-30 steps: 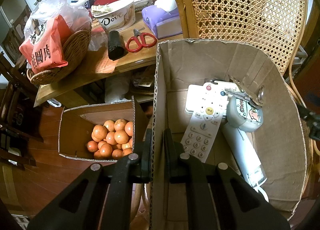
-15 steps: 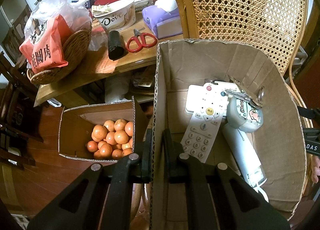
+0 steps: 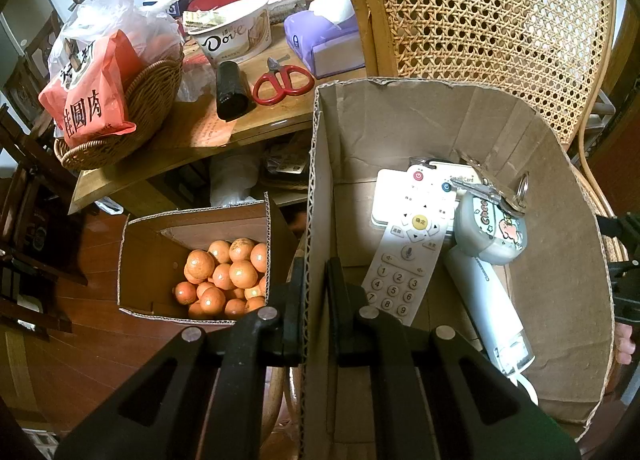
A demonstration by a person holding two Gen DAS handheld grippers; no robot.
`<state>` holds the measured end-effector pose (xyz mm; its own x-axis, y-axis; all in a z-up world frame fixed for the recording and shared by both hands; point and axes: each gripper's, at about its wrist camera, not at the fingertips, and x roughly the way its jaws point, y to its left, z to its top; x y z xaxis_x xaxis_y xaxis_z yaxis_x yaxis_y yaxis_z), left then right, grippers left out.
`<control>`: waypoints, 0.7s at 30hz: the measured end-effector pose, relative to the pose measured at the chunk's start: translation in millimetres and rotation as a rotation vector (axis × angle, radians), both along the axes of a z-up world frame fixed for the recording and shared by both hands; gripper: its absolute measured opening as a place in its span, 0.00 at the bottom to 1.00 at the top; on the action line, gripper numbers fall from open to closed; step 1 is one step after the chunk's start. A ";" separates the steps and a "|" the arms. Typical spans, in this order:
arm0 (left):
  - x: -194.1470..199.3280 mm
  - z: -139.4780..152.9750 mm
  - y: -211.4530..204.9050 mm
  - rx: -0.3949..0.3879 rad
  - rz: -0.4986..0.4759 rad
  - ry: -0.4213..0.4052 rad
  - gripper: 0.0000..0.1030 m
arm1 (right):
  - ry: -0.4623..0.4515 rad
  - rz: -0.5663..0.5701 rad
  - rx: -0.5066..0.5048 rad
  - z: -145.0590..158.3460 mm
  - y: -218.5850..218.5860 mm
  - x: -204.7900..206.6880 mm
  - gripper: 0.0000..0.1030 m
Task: Organize rigid objects
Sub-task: 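Lower the right gripper over the larger white charger on the seat, then grasp the larger white charger with the right gripper and lift it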
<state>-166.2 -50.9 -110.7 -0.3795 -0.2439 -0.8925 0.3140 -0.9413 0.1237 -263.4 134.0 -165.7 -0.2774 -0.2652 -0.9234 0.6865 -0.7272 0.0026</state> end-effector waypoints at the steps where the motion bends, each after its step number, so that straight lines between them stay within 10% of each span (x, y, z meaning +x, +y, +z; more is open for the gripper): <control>1: -0.1 0.0 0.0 -0.001 0.001 0.000 0.08 | 0.004 -0.003 0.010 -1.2 -2.2 0.5 0.89; 21: -0.4 -0.1 0.4 -0.002 0.013 0.000 0.09 | 0.003 -0.125 0.012 2.0 3.1 9.5 0.82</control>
<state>-166.5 -50.5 -110.8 -0.3762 -0.2504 -0.8921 0.3264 -0.9369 0.1254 -253.9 137.1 -163.7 -0.3105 -0.2169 -0.9255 0.5904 -0.8071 -0.0089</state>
